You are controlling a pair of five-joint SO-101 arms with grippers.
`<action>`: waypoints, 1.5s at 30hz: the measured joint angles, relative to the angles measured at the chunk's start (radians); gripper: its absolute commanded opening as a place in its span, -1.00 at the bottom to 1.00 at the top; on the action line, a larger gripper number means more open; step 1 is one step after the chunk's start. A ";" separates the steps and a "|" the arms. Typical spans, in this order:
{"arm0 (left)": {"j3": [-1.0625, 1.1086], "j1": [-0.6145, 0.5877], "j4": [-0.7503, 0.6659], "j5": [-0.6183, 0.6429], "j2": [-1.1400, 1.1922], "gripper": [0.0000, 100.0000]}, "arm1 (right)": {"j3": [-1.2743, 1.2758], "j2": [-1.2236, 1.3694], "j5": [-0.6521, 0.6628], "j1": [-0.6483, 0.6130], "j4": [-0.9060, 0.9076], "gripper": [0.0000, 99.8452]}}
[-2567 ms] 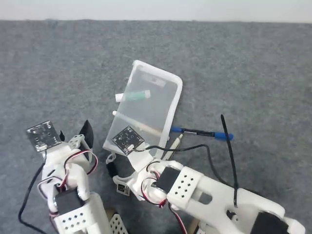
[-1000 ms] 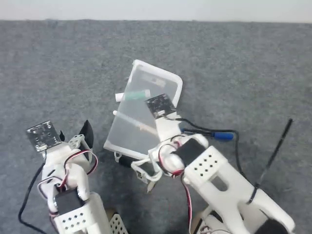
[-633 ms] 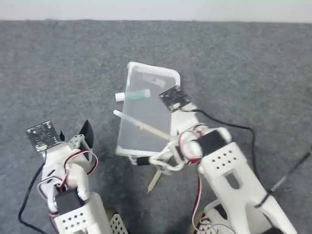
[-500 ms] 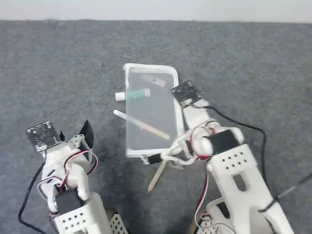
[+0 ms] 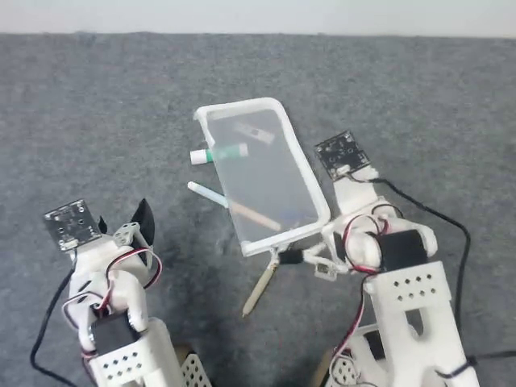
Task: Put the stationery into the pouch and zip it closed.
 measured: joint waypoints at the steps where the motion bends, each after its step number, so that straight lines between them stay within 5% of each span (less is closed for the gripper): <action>1: 0.000 0.000 0.000 0.000 0.000 -0.45 | 0.000 -0.009 0.000 -0.006 0.015 -0.54; 16: 0.000 0.000 0.000 0.000 0.000 -0.45 | 0.000 -0.015 0.000 -0.290 0.112 -0.55; 28: 0.000 0.000 0.000 0.000 0.000 -0.45 | 0.003 0.305 0.163 -0.305 -0.106 -0.54; 45: 0.000 0.000 0.000 0.000 0.000 -0.45 | 0.044 0.509 0.167 -0.382 -0.249 -0.54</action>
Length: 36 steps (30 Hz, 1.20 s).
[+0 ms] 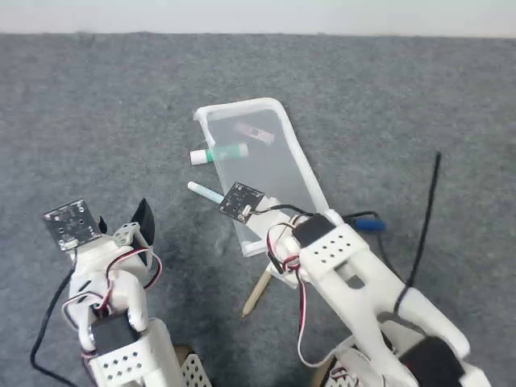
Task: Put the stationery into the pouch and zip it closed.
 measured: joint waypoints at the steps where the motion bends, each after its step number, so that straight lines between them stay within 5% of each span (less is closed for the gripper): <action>1: 0.000 0.000 0.000 0.000 0.000 -0.45 | 0.000 0.018 0.003 0.000 -0.012 -0.54; 20: 0.000 0.000 0.000 0.000 0.000 -0.45 | 0.000 0.155 0.066 0.055 -0.120 -0.57; 30: 0.000 0.000 0.000 0.000 0.000 -0.45 | 0.000 0.155 0.068 0.060 -0.175 -1.00; 36: 0.000 0.000 0.000 0.000 0.000 -0.45 | -0.009 0.112 0.068 0.058 -0.106 -0.99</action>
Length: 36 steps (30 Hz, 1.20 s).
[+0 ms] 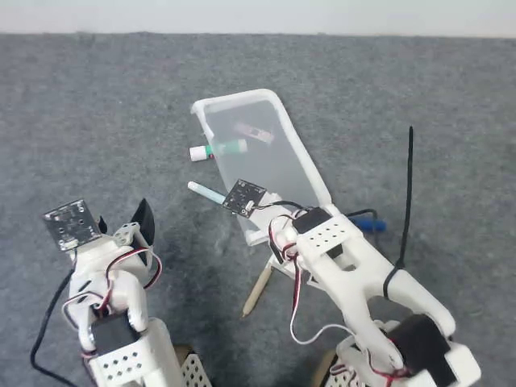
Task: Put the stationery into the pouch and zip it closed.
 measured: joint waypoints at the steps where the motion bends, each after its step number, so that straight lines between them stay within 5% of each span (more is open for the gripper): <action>1: 0.000 0.000 0.000 0.000 0.000 -0.45 | 0.000 -0.026 0.000 0.000 0.017 -0.99; 15: 0.000 0.000 0.000 0.000 0.000 -0.42 | 0.000 -0.413 -0.048 0.000 0.091 -0.99; 29: -0.003 0.002 0.000 0.000 0.000 -0.31 | -0.149 -0.445 -0.103 -0.055 0.084 -0.99; 36: -0.189 0.135 0.015 0.003 0.000 -0.32 | -0.149 -0.445 -0.121 -0.057 0.012 -0.99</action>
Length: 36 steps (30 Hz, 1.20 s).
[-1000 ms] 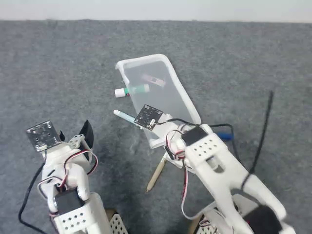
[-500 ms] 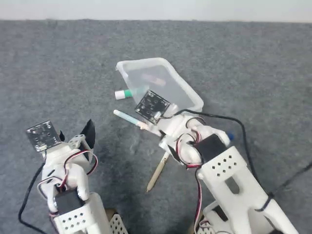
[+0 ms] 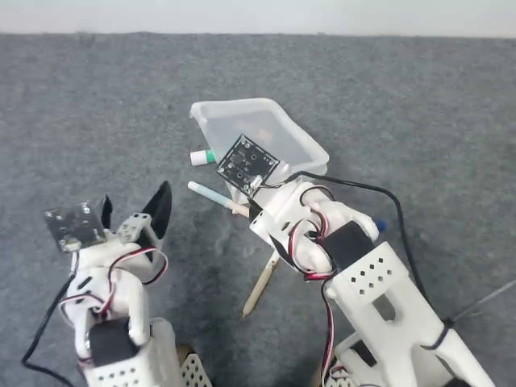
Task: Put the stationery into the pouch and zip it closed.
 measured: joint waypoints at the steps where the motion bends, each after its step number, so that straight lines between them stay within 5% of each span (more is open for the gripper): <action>1: -0.031 0.028 0.003 0.006 0.000 -0.32 | 0.000 0.000 -0.008 0.000 -0.005 -0.99; 6: -0.127 0.178 0.008 0.110 0.000 -0.32 | 0.000 0.000 -0.061 0.000 -0.008 -0.99; 11: -0.138 0.201 0.064 0.178 0.000 -0.32 | 0.000 0.000 -0.071 0.000 -0.009 -0.99; 36: -0.066 0.413 0.107 0.109 0.000 -0.32 | 0.101 -0.187 -0.071 -0.017 -0.080 -0.99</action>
